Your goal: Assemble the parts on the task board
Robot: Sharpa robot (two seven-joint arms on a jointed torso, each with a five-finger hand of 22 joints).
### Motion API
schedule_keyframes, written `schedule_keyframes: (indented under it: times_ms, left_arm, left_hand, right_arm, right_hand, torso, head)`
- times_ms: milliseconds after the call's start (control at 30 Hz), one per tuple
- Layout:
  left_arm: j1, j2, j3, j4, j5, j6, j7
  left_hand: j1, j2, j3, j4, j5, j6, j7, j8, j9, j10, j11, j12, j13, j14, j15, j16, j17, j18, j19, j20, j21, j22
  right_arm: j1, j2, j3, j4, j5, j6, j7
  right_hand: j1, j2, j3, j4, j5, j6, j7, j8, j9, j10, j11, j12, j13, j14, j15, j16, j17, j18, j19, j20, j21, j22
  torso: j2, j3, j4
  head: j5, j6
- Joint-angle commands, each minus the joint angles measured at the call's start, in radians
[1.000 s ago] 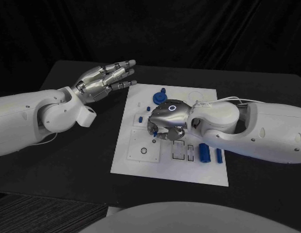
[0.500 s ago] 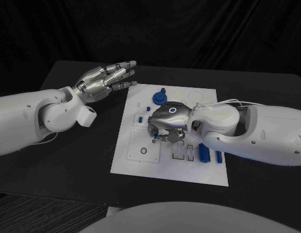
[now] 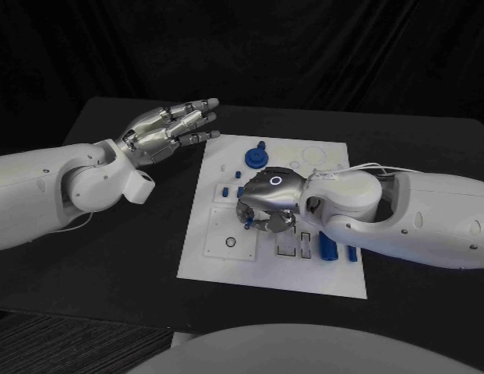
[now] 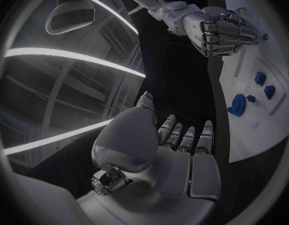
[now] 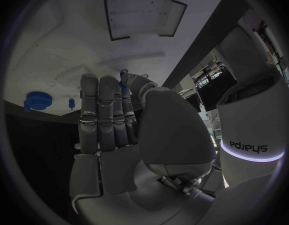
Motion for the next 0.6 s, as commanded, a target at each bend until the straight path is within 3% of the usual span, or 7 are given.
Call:
schedule_keyframes:
  times_ms: [33,600]
  left_arm:
    - [-0.003,0.002,0.001,-0.001,0.006,0.015,0.009]
    - [-0.009,0.005,0.001,-0.005,0.006,0.024,-0.005]
  left_hand:
    - [0.011,-0.001,-0.005,-0.001,0.005,-0.008,0.0,0.002,0.0,-0.007,0.003,-0.004,-0.001,0.0,0.005,0.004,0.001,0.018,0.002,0.006,0.001,-0.001]
    - [0.011,0.002,-0.006,-0.001,0.005,-0.004,0.002,0.003,0.001,-0.01,-0.001,-0.008,-0.001,-0.002,0.006,0.004,0.001,0.017,0.0,0.006,0.0,-0.004]
  right_arm:
    - [-0.005,0.003,0.0,0.0,-0.008,0.003,-0.021]
    - [-0.011,0.008,0.0,-0.005,-0.008,0.015,-0.023]
  right_hand:
    - [0.003,0.0,-0.005,-0.001,0.005,0.006,0.004,0.003,0.001,0.004,0.001,-0.003,0.002,-0.005,0.004,-0.005,-0.002,-0.009,0.001,0.002,-0.003,0.057]
    - [0.005,0.001,-0.006,-0.004,0.009,0.007,0.005,0.001,0.001,0.007,0.001,-0.003,0.002,-0.009,0.004,-0.008,-0.005,-0.009,-0.001,0.002,-0.006,0.057]
  torso:
    - [0.0,-0.0005,0.0001]
    - [-0.001,-0.0003,0.0005]
  head:
    - [-0.001,0.0]
    - [-0.002,0.0]
